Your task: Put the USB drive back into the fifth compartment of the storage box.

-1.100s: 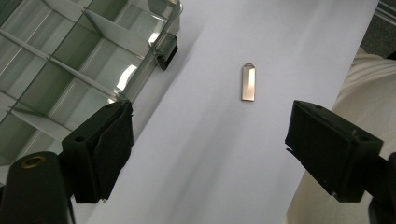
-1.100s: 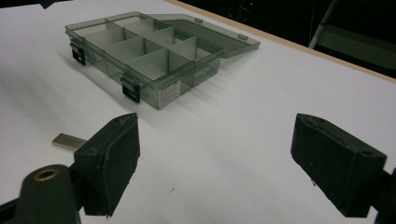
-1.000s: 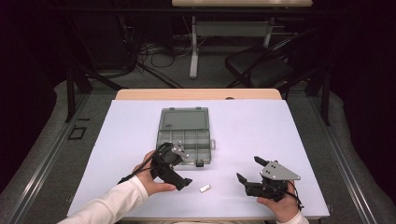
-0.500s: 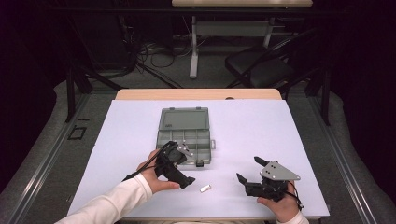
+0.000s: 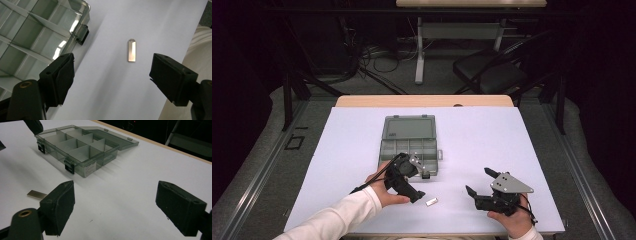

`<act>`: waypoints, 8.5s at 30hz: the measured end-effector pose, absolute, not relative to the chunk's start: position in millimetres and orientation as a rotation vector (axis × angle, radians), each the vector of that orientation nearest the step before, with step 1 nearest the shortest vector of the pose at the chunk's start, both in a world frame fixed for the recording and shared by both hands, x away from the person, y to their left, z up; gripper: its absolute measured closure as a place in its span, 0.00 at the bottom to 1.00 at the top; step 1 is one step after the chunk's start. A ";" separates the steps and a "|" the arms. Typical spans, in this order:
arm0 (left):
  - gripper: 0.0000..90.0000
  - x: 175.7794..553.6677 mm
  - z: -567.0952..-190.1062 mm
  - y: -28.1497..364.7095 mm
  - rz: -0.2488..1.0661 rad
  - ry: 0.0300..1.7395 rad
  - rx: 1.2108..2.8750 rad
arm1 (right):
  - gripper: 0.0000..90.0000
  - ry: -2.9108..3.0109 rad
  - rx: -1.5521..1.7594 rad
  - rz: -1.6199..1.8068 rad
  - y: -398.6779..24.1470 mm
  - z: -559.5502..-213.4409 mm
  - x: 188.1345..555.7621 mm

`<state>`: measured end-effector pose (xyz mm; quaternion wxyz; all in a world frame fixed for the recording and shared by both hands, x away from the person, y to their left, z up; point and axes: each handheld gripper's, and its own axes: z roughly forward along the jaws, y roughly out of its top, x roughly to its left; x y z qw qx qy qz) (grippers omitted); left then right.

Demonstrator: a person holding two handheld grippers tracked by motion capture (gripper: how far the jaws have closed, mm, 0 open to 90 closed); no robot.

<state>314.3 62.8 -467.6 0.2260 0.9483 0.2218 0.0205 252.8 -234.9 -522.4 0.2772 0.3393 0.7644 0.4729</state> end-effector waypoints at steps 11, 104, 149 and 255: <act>0.22 314.2 -475.0 49.5 0.048 0.580 2.651 | 0.17 2.052 0.909 1.270 -235.5 -522.5 252.9; 0.80 300.5 -524.0 9.2 -0.011 0.618 2.742 | 0.18 2.072 0.896 1.262 -234.8 -523.2 252.5; 0.88 299.6 -526.3 5.5 0.010 0.613 2.771 | 0.18 2.082 0.890 1.250 -234.0 -524.4 253.3; 0.88 348.3 -438.7 100.6 0.134 0.851 2.654 | 0.18 2.091 0.891 1.217 -232.6 -526.1 250.2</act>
